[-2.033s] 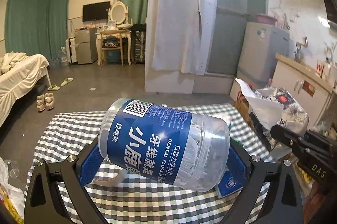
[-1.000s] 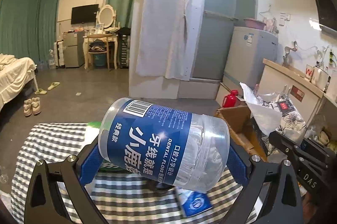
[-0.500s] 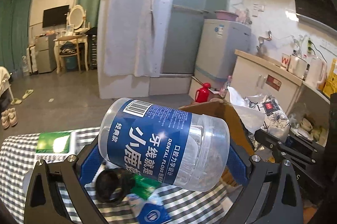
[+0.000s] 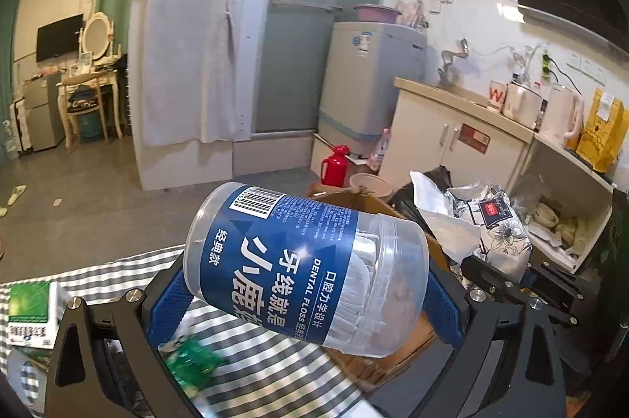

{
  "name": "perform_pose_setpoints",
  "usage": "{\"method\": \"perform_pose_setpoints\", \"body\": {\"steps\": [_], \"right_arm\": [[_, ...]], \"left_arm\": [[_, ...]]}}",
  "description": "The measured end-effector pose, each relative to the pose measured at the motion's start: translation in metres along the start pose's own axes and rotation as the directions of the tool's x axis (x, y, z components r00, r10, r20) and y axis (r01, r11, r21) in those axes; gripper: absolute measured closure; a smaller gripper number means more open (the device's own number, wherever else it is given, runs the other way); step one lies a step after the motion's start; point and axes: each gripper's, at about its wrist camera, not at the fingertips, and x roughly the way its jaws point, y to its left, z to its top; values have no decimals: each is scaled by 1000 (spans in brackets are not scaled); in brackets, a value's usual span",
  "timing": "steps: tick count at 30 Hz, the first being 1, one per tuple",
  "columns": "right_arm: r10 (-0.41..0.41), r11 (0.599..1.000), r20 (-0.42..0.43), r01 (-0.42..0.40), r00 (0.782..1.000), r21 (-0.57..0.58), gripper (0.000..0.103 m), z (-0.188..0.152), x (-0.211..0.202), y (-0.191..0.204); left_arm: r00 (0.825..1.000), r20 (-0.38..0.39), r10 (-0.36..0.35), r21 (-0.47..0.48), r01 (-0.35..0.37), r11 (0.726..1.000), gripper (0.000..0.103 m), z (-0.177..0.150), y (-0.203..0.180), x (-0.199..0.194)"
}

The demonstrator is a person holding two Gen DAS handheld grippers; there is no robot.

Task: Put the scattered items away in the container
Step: 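Carry the floss bottle and tissue pack with both grippers over the cardboard box, then open both grippers to drop the bottle and tissue pack into the box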

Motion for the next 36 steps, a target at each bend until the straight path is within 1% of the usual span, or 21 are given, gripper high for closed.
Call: {"method": "perform_pose_setpoints", "body": {"steps": [3,8,13,18,20,22,25,28,30,32,36], "right_arm": [[-16,1000,-9,16,1000,3,79,0,3,-9],[-17,1000,-30,17,999,-1,79,0,11,-14],[-4,1000,-67,3,998,-15,79,-1,26,-12],[0,1000,-130,-3,992,-27,79,-4,50,-11],[-3,1000,-161,-2,987,-31,79,-6,61,-11],[-4,999,-185,-2,983,-33,79,-9,69,-10],[-16,999,-226,7,974,-41,79,-11,82,-10],[-22,999,-263,9,964,-53,80,-14,93,-9],[-23,998,-290,7,957,-57,80,-15,101,-10],[-24,998,-318,6,948,-57,80,-19,109,-12],[-23,999,-349,7,937,-49,79,-23,117,-15]], "left_arm": [[1000,-13,-17,19,18,1000,2,0,-10,9],[996,-69,-58,-10,57,998,2,2,-15,33],[991,-121,-51,-15,50,999,2,0,-19,53],[986,-158,-43,11,45,999,2,-2,-27,77],[982,-181,-50,-1,51,999,2,-2,-29,89],[975,-213,-62,-15,60,998,2,-3,-30,102],[962,-268,-53,-2,55,999,2,-6,-33,119],[939,-341,-30,25,41,999,2,-11,-37,139],[928,-371,-36,18,46,999,2,-14,-40,150],[913,-406,-43,7,51,999,2,-18,-40,163],[894,-447,-21,18,33,999,2,-25,-41,181]]}}
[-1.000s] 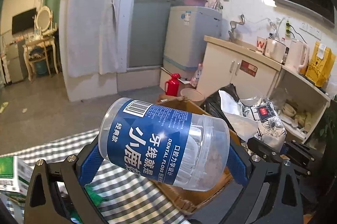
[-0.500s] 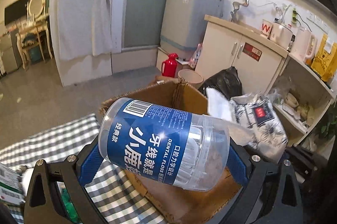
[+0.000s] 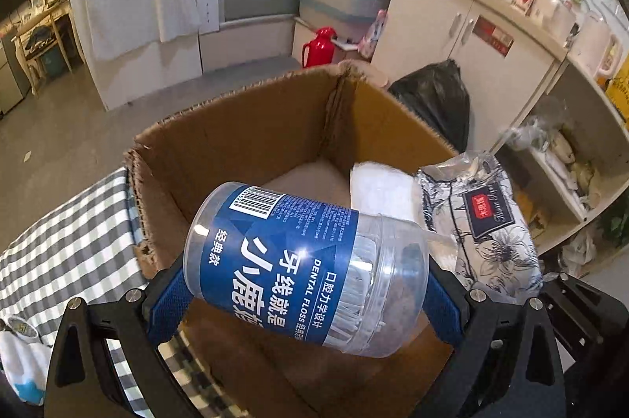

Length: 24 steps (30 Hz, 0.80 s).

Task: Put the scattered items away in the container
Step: 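Open both grippers to drop the bottle and tissue pack into the box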

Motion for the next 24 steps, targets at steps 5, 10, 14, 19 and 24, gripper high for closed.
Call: {"method": "perform_pose_setpoints", "body": {"steps": [5,10,14,19,24], "right_arm": [[-1,1000,-13,1,1000,2,78,-1,6,-3],[-13,1000,20,13,1000,17,59,0,2,-2],[-43,999,62,43,997,0,41,3,-8,1],[-43,999,92,44,995,-6,40,7,-19,6],[-35,999,123,37,992,-8,40,10,-31,13]], "left_arm": [[1000,-26,6,-2,-6,1000,2,0,-2,10],[1000,-31,-4,3,4,1000,2,-1,-5,11],[999,-44,-28,-8,27,1000,1,3,-2,10],[999,-2,-38,-21,37,999,0,9,3,-2],[999,42,-32,-26,33,999,0,14,3,-20]]}}
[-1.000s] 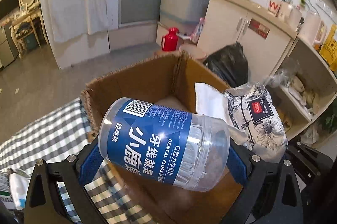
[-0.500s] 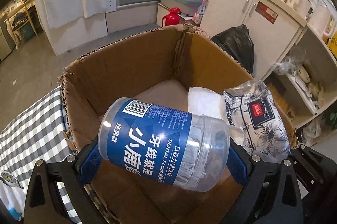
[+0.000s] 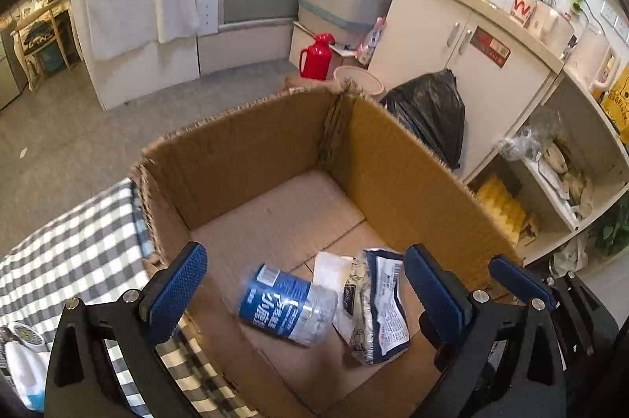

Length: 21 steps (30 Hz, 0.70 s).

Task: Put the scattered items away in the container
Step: 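Open both grippers to drop the bottle and tissue pack into the box, then move both grippers back from the box toward the items on the table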

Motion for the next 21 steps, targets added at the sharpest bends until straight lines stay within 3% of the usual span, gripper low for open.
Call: {"method": "perform_pose_setpoints", "body": {"steps": [12,15,21], "right_arm": [[14,1000,46,-15,999,24,38,4,-17,10],[33,999,56,-35,998,41,29,6,-22,12],[33,999,84,-35,996,30,21,12,-33,25]], "left_arm": [[993,87,77,-11,-77,997,0,1,25,-41],[990,109,89,-30,-86,996,0,-2,34,-54],[980,149,129,-26,-126,992,0,-9,44,-81]]}}
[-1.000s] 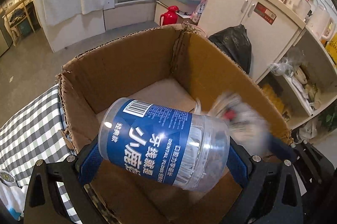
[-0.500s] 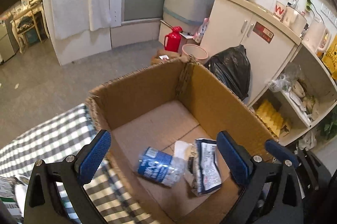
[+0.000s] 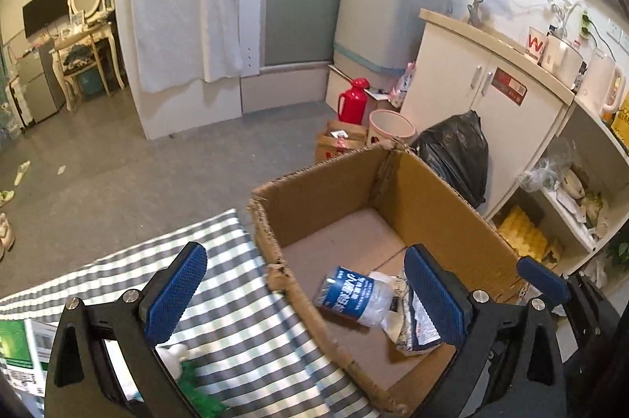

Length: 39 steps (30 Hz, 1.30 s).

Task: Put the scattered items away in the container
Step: 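Move both grippers back from the box toward the items on the table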

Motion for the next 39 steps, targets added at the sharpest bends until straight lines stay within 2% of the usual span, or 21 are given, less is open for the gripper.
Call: {"method": "perform_pose_setpoints", "body": {"steps": [9,16,28,34,39], "right_arm": [[26,1000,39,-26,999,-8,14,11,-19,18],[58,998,58,-57,997,-22,8,19,-36,37],[114,991,61,-109,992,-81,0,22,-51,73],[139,985,55,-133,989,-111,0,18,-56,93],[170,977,49,-162,984,-142,0,13,-61,114]], "left_arm": [[997,57,55,-36,-53,998,0,4,26,-46],[988,109,108,-73,-101,992,0,-5,50,-83],[959,166,231,-106,-215,971,0,-40,95,-136],[962,123,242,-157,-222,962,0,-58,114,-148],[941,162,297,-192,-265,945,0,-76,128,-165]]}}
